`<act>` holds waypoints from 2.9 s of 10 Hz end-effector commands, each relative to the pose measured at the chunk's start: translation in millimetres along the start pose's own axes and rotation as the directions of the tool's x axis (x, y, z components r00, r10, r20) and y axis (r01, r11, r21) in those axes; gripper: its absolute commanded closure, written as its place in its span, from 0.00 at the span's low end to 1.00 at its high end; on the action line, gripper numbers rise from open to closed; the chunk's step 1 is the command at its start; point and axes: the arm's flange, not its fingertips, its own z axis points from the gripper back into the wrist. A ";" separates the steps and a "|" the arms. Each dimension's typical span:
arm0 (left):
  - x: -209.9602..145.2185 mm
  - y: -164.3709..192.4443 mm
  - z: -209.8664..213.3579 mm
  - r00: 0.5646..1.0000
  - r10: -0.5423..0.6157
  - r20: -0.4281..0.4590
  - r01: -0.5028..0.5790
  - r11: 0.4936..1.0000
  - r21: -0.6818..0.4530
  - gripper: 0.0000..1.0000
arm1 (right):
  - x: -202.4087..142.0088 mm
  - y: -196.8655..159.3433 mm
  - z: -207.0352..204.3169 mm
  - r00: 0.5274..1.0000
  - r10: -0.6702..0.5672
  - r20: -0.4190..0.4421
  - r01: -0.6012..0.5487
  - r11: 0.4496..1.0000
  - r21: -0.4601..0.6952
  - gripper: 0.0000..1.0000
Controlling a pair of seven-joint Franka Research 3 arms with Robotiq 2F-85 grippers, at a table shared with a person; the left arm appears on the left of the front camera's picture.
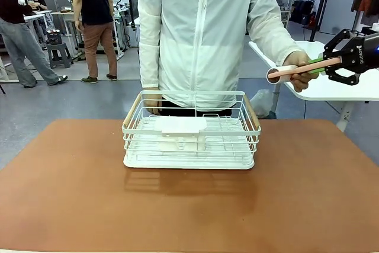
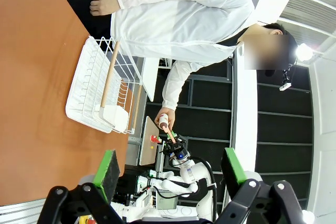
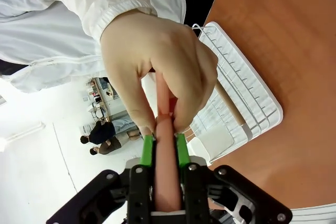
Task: Clean the table.
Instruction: Pick up the Lint Roller when the human hands it over, then clean the table with the Lint Roller when the human lifts the Dish drying rack.
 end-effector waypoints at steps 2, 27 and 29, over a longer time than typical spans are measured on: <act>-0.1 -1.0 3.7 1.000 -0.008 -0.009 0.008 1.000 -0.016 0.00 | -0.3 1.1 0.7 1.000 0.001 0.001 -0.001 1.000 0.003 0.99; -0.1 -1.0 3.7 1.000 -0.008 -0.009 0.008 1.000 -0.016 0.00 | -0.3 1.1 0.7 1.000 0.001 0.001 -0.001 1.000 0.003 0.99; -0.1 -1.0 3.7 1.000 -0.008 -0.009 0.008 1.000 -0.016 0.00 | -0.3 1.1 0.7 1.000 0.001 0.001 -0.001 1.000 0.003 0.99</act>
